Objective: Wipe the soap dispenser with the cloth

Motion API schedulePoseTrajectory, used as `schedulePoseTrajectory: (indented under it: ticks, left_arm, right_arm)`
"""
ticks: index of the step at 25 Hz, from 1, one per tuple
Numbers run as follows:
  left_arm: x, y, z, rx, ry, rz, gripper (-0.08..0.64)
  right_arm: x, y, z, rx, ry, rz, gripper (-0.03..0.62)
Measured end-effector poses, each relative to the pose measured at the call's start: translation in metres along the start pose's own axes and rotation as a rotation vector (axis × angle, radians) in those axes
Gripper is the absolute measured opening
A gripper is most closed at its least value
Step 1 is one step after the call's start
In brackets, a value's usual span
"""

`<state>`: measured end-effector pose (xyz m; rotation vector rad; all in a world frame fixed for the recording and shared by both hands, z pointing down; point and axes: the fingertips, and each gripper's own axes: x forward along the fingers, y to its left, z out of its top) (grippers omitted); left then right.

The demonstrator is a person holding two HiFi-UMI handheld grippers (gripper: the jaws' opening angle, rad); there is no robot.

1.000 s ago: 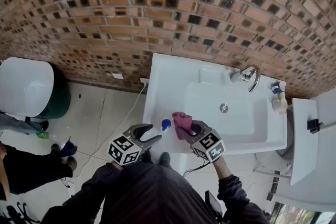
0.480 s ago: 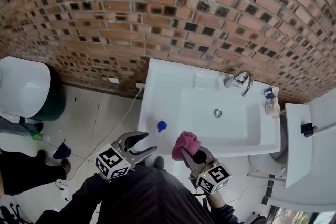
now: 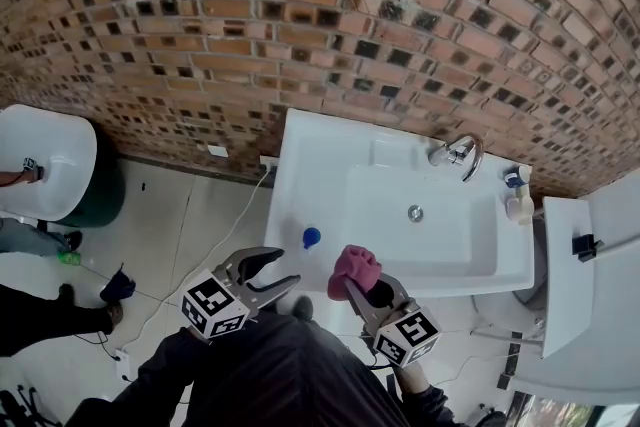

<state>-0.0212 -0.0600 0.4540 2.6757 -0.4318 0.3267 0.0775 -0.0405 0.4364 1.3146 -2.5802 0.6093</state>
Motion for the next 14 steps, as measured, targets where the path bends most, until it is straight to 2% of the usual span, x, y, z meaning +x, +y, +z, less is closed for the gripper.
schedulePoseTrajectory:
  ticks: [14]
  left_arm:
    - [-0.0048, 0.0018, 0.0036, 0.004, -0.010, -0.005, 0.209]
  right_arm:
    - [0.0043, 0.0005, 0.0047, -0.007, -0.010, -0.008, 0.069]
